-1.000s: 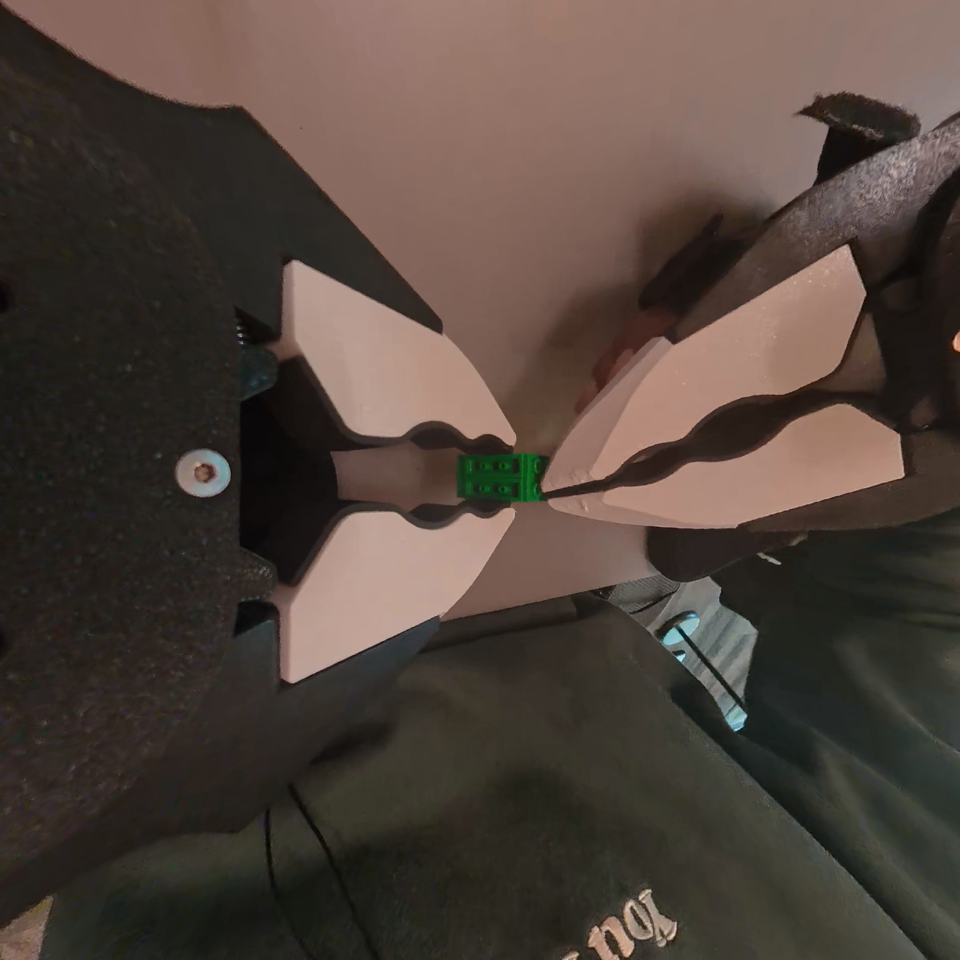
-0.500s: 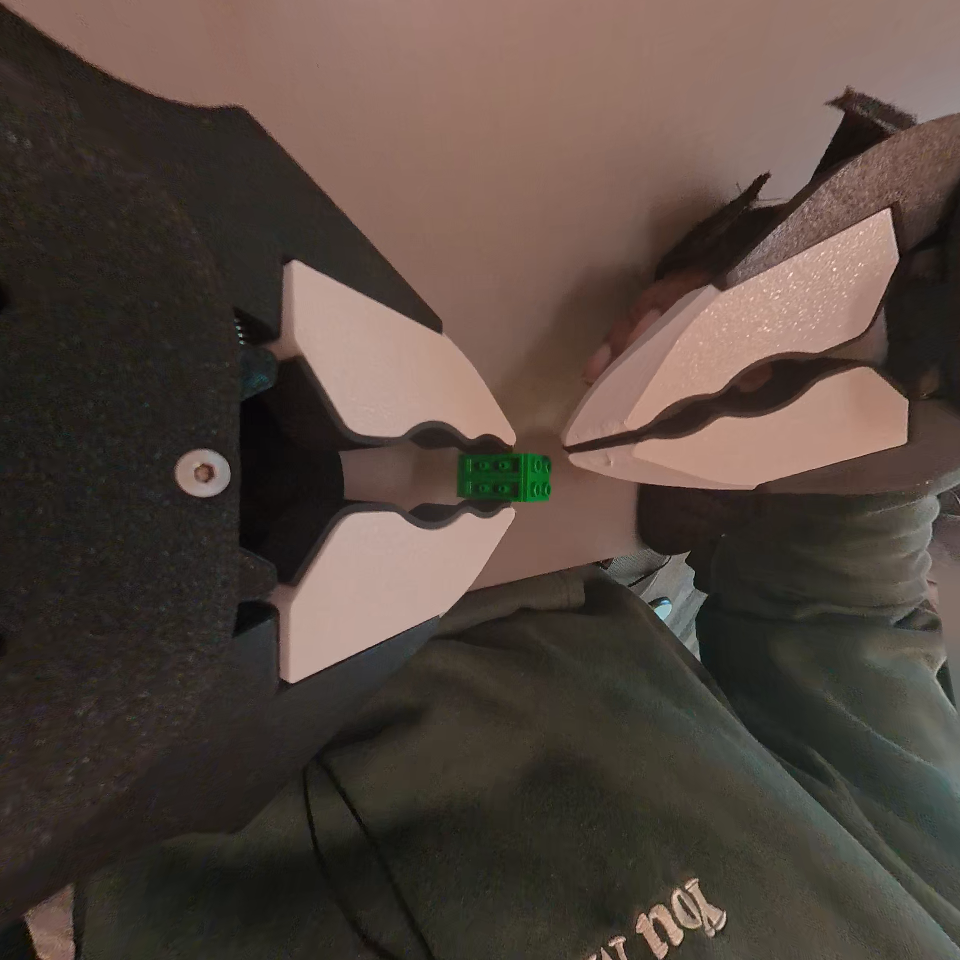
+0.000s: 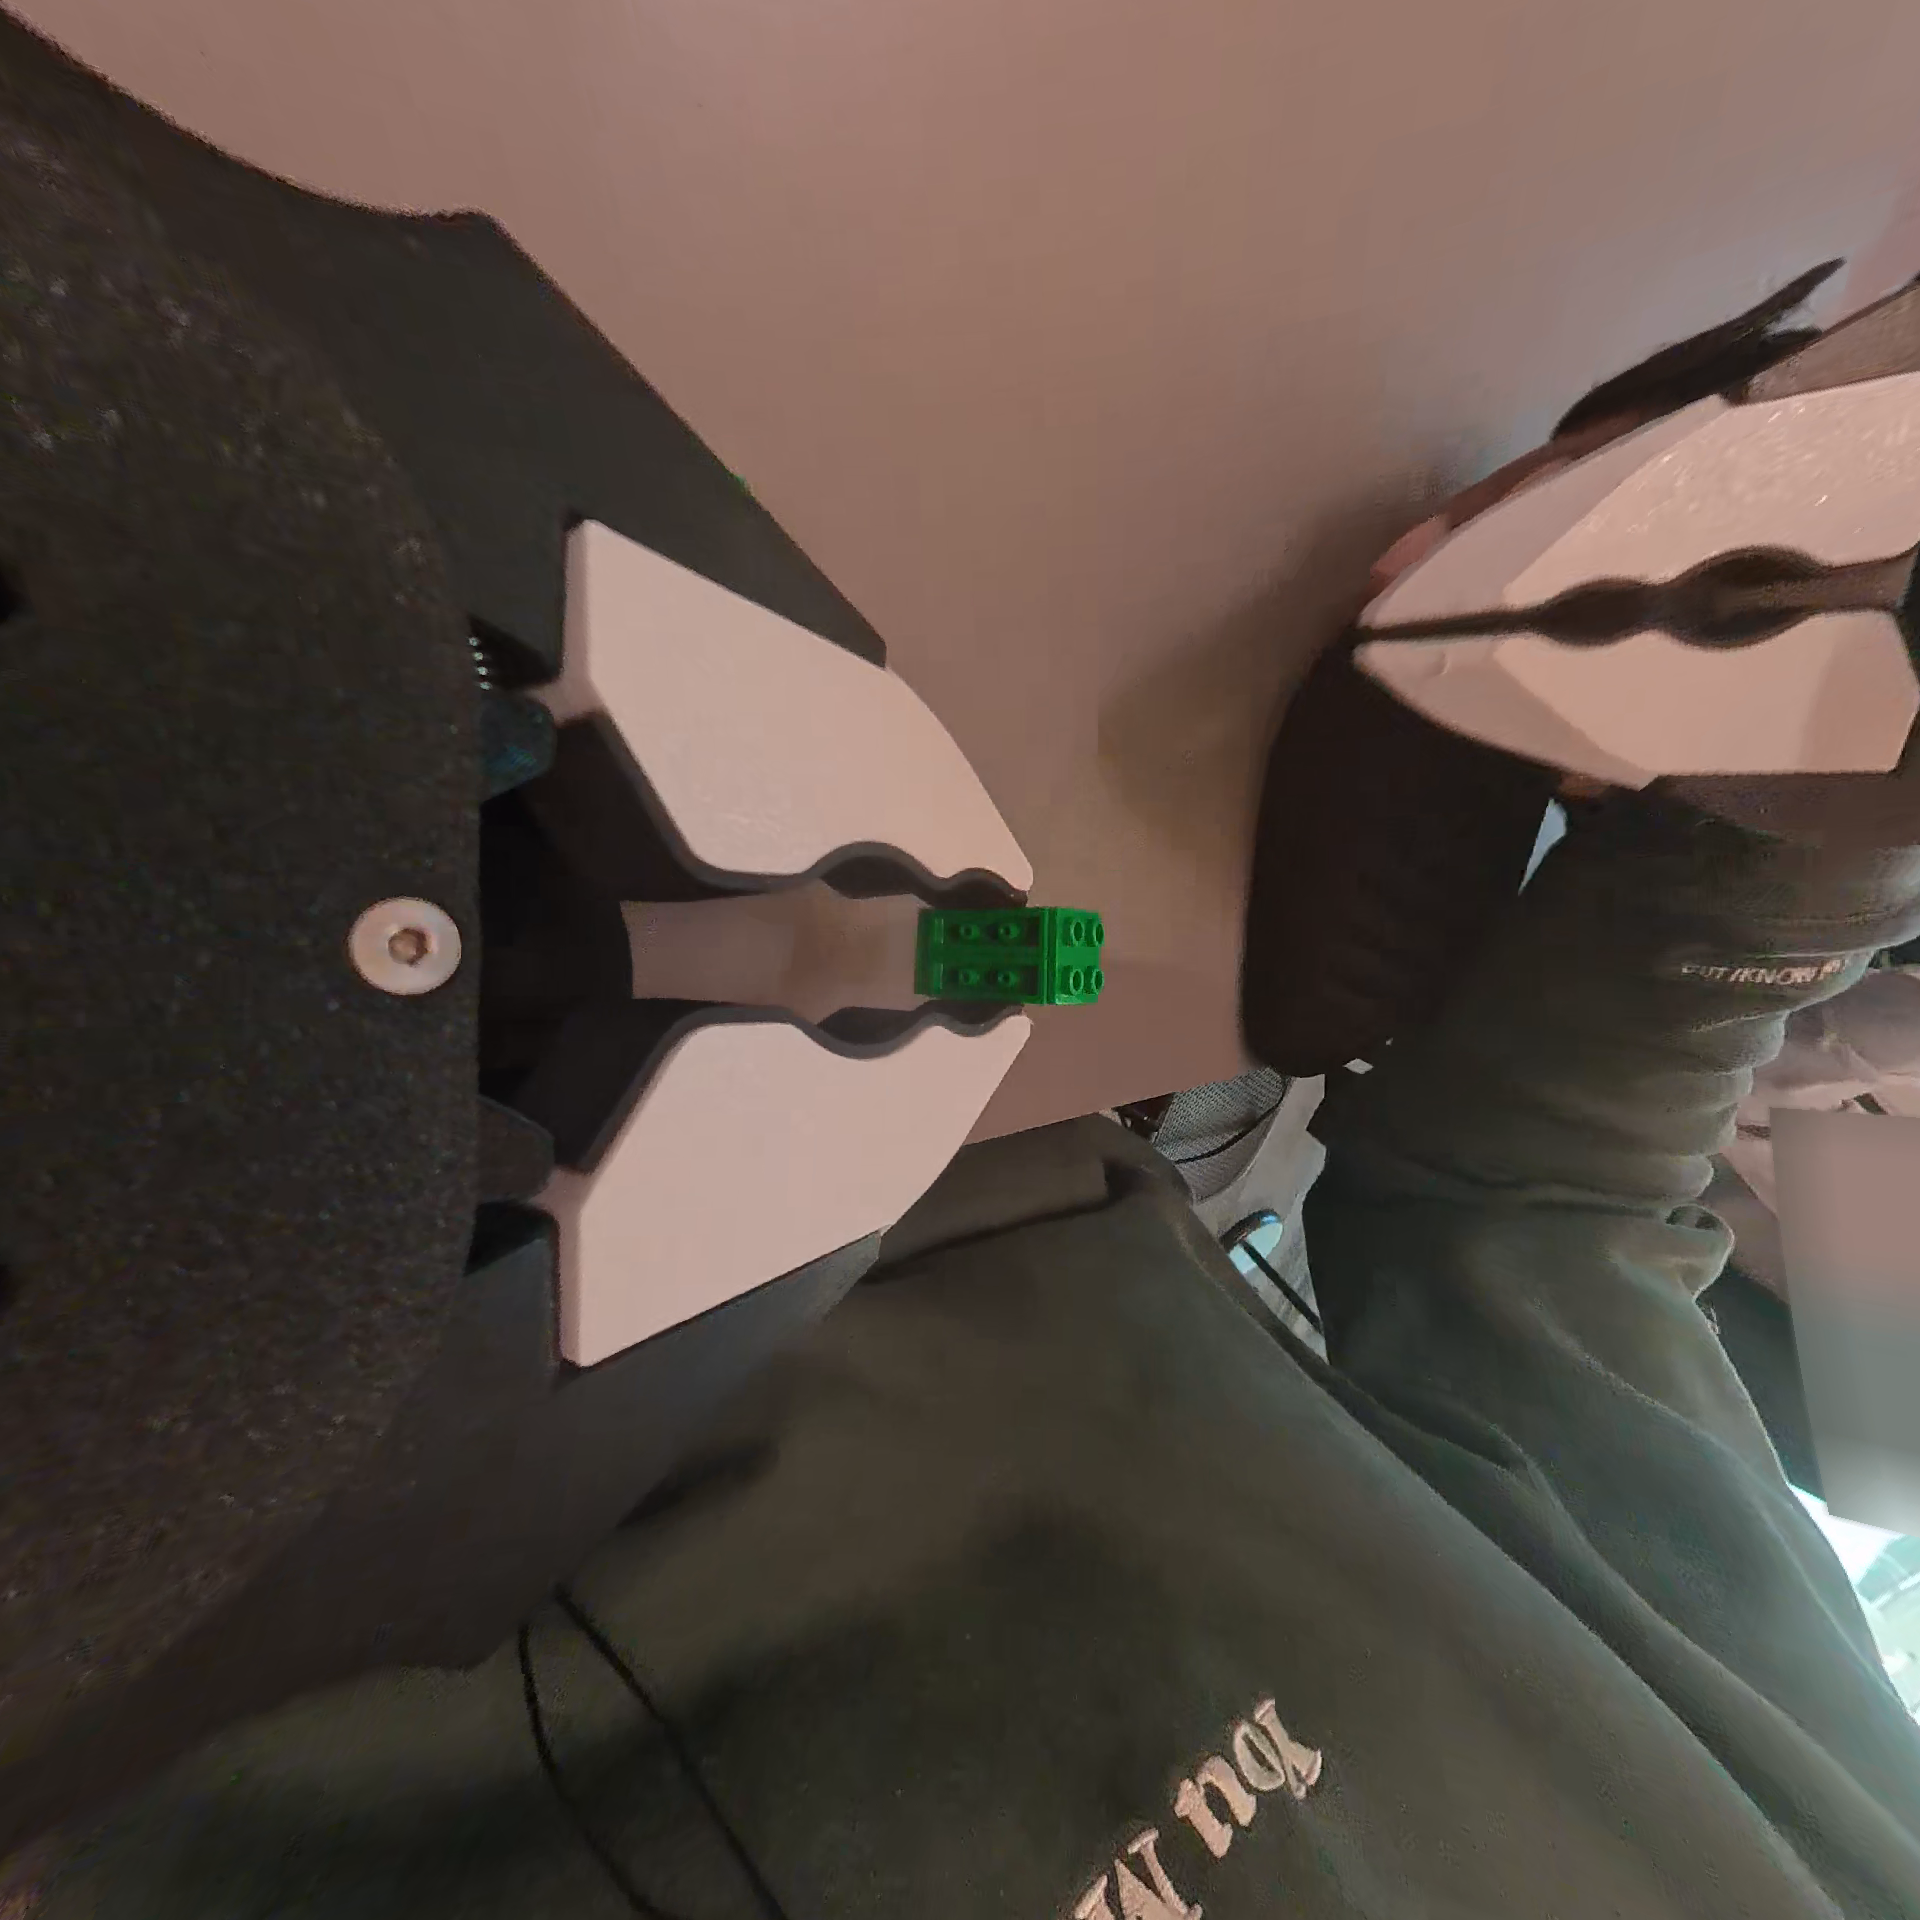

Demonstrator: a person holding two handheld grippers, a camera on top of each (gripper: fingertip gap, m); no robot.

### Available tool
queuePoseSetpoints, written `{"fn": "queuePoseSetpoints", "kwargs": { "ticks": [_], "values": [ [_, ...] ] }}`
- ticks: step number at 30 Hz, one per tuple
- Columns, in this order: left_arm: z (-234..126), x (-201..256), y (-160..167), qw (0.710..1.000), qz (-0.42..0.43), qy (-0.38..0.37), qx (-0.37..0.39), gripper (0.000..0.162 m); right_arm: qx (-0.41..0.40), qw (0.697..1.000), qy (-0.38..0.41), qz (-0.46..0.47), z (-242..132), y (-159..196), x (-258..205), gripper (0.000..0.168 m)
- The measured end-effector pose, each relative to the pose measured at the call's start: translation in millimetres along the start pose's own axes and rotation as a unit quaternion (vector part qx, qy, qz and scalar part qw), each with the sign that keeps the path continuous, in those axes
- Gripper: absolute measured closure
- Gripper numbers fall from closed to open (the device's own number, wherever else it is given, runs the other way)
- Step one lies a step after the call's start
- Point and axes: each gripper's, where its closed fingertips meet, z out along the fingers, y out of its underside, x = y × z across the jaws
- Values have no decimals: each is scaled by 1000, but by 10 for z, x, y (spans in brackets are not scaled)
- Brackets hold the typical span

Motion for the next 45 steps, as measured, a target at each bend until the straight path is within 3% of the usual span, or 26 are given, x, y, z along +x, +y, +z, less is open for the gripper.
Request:
{"fn": "queuePoseSetpoints", "kwargs": {
  "ticks": [5, 17, 22, 25, 29, 30, 32, 34, 37, 45],
  "values": [
    [34, -61, -33, 1000, -10, -16, 0, 146, -10, 1000, 0, 29, -138, 155, 3, 168],
    [28, -185, -184, 998, -42, -40, 26, 146, 43, 998, -18, 49, -110, 86, -286, 168],
    [57, -67, -172, 999, -24, -23, 35, 146, 90, 996, 25, 9, -162, -42, -298, 168],
    [107, -45, -254, 998, -15, -24, 51, 146, 124, 986, 82, -69, -113, -254, -203, 168],
    [87, -112, -427, 996, -39, -21, 84, 146, 99, 968, 141, -181, -56, -416, -169, 166],
    [81, -128, -450, 995, -51, -11, 90, 146, 94, 970, 128, -186, -40, -435, -190, 147],
    [95, -161, -458, 993, -61, 5, 98, 146, 77, 973, 112, -187, -5, -415, -148, 130],
    [130, -222, -428, 993, -73, 10, 97, 146, 106, 968, 109, -198, 22, -427, -89, 126],
    [138, -270, -429, 990, -97, 27, 103, 146, 201, 956, 125, -176, -4, -479, -49, 129],
    [173, -233, -444, 992, -76, 47, 86, 146, 185, 950, 147, -203, 2, -458, -124, 135]
  ]
}}
